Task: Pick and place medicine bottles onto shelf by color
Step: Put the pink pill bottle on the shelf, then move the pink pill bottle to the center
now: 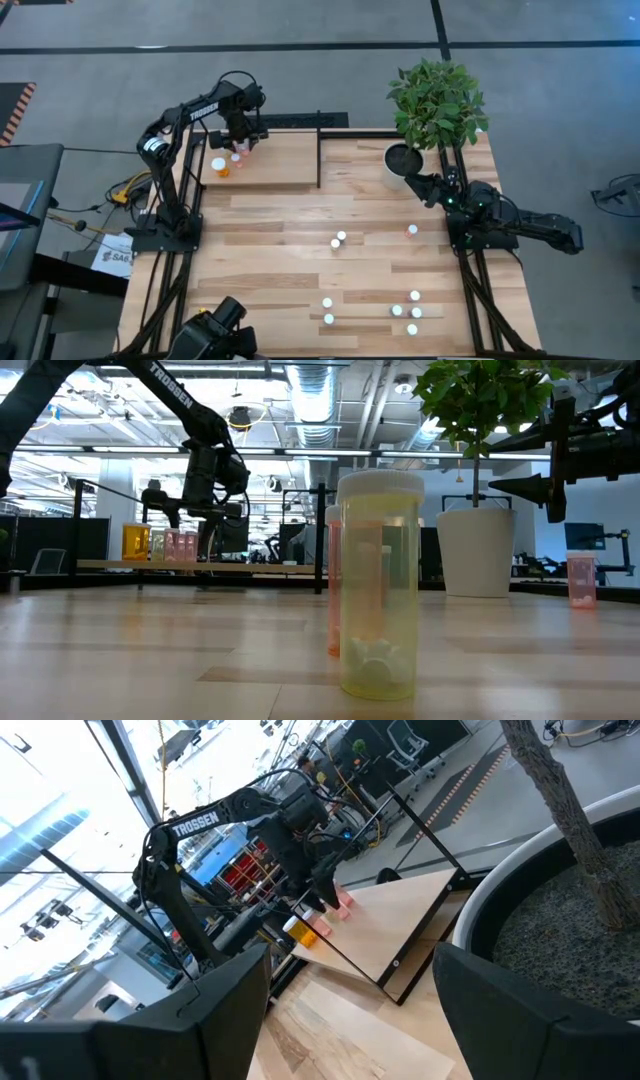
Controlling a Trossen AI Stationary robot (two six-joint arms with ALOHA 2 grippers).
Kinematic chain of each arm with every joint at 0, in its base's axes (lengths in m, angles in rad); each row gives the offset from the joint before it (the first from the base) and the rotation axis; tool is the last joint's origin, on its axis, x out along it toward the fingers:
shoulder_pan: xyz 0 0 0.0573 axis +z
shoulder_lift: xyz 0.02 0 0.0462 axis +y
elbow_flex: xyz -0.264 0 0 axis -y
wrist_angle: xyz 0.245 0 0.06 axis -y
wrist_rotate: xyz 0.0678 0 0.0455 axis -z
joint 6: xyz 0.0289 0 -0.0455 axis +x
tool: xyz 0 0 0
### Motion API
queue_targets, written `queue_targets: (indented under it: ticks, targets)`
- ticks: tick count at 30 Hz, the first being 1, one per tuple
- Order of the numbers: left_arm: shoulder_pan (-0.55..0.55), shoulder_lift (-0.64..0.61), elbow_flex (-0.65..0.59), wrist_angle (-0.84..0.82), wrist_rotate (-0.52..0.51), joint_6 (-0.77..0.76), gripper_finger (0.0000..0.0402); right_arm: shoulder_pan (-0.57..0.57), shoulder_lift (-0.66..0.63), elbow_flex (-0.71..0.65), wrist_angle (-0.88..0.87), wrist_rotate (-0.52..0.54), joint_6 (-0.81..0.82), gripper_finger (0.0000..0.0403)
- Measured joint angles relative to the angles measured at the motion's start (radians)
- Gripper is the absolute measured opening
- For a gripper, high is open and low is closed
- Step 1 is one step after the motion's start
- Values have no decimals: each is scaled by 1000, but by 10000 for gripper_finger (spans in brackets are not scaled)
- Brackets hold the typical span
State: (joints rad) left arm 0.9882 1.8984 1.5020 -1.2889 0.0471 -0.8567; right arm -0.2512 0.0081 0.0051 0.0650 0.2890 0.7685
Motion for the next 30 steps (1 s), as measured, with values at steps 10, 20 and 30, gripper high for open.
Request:
queue_targets:
  ticks: [10, 20, 30]
  targets:
    - [0, 0, 116, -154, 22, 25, 313, 0, 0, 0, 0, 0, 0, 302]
    - [0, 0, 334, -239, -42, 22, 309, 0, 0, 0, 0, 0, 0, 302]
    - [-14, 0, 532, -240, -208, 108, 309, 0, 0, 0, 0, 0, 0, 302]
